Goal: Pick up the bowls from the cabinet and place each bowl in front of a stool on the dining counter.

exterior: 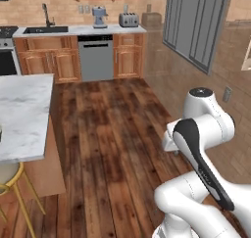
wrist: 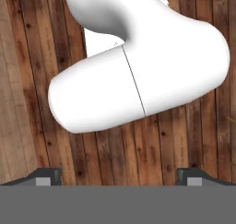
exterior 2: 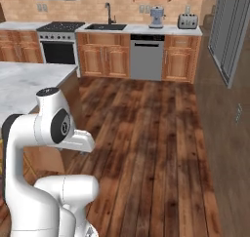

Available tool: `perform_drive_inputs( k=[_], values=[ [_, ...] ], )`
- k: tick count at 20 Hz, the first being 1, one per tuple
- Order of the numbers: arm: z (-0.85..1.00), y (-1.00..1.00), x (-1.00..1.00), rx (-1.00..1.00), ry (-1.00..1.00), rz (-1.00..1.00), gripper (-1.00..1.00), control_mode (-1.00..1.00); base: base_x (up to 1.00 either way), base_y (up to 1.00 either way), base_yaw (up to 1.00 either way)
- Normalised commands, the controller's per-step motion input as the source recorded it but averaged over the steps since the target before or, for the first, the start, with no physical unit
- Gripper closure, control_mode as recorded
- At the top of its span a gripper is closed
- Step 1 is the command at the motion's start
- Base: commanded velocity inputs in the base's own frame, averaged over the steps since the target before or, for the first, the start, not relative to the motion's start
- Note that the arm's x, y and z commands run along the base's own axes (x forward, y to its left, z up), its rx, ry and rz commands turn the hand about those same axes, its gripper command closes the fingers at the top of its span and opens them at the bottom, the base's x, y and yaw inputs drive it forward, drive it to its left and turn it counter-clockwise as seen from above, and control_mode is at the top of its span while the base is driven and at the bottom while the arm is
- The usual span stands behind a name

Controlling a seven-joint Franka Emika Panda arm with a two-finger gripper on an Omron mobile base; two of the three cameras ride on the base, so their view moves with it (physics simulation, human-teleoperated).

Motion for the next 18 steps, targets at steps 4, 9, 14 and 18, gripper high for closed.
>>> perform_drive_inputs(
  k=[4, 9, 14, 18],
  values=[
    [0.0, 0.0, 0.0, 0.0, 0.0, 0.0, -1.0, 1.0, 0.99, -0.36, 0.0],
    [0.0, 0.0, 0.0, 0.0, 0.0, 0.0, -1.0, 1.0, 1.0, -0.19, 0.0],
    [0.0, 0.0, 0.0, 0.0, 0.0, 0.0, -1.0, 1.0, 1.0, -0.14, 0.0],
    [0.0, 0.0, 0.0, 0.0, 0.0, 0.0, -1.0, 1.0, 1.0, 0.0, 0.0]
  ],
)
